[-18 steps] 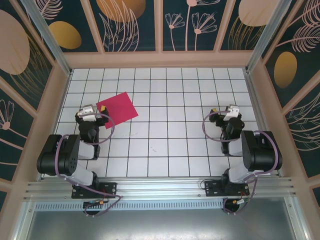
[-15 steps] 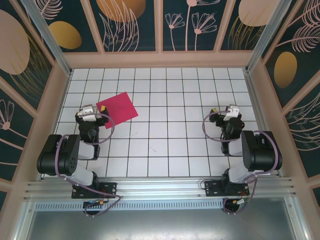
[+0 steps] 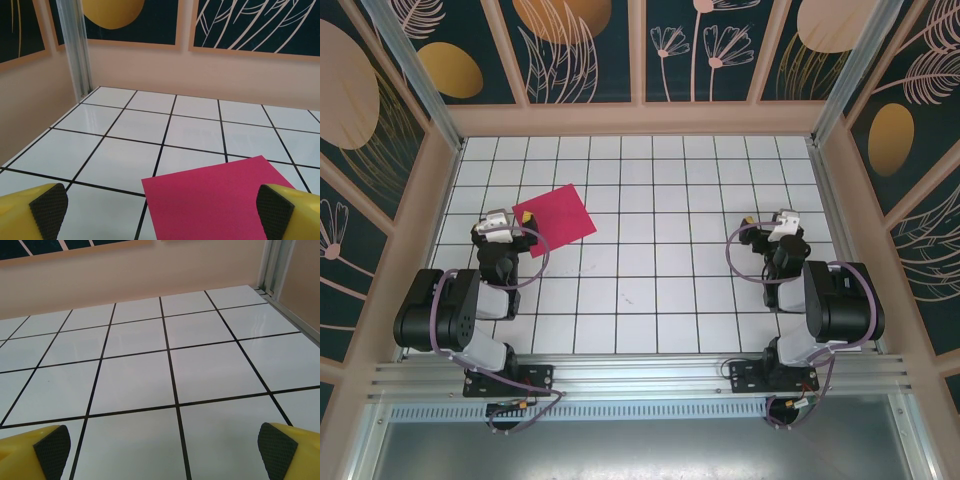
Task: Fold a paper plane with a square sheet of paper (pick it up from the middle)
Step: Move the square sheet of paper to the center of the table.
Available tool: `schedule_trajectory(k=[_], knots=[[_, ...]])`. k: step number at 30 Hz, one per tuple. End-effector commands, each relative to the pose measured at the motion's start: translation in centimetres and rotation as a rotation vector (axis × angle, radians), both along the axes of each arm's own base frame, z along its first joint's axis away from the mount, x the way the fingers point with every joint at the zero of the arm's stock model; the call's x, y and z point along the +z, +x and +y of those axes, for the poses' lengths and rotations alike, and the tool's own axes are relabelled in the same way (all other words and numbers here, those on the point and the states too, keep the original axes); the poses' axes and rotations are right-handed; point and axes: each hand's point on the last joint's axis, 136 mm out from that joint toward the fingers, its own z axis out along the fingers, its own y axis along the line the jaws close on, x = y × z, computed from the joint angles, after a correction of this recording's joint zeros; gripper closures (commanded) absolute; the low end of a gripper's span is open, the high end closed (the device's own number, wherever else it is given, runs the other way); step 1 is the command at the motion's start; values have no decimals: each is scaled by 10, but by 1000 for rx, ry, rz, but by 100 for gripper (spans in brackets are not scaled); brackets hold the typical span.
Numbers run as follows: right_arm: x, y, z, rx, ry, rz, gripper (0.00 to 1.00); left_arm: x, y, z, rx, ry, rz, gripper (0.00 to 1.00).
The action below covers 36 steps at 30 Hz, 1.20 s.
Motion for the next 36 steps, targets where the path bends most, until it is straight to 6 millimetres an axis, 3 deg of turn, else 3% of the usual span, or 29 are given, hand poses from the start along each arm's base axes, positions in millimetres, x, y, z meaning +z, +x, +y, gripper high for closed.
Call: schedule_trajectory(k=[1,3,6,8,12,14,17,19,22,25,27,30,36], knots=[[19,9,7,43,0,-56,1,12,0,-1,-3,5,-47,1],[22,15,11,37,-22,1,1,20,-9,1,6,-2,-80,1],[32,31,16,23,81,140,1,31,-18,12,74,-23,-104,1],[42,35,33,55,191,205,1,38,-19,14,85,-40,-93,2],[56,38,114,339,378,369,1,57,-25,18,109,-78,-86,1],[57,37,170,467,374,445,2,64,-30,19,117,-112,-78,1],[42,36,242,584,293,576,2,62,-36,25,173,-263,-11,2],[23,44,278,579,232,652,3,59,-40,24,185,-317,32,2],[4,51,342,678,130,716,7,53,-38,5,88,-378,87,2],[-13,61,387,714,106,742,9,44,-26,-26,-71,-436,183,1],[-17,66,405,723,135,762,12,33,-15,-42,-139,-475,274,1],[-14,72,415,707,196,747,12,11,5,-60,-202,-514,432,3],[-8,68,397,641,188,725,10,-34,47,-76,-229,-563,658,7]])
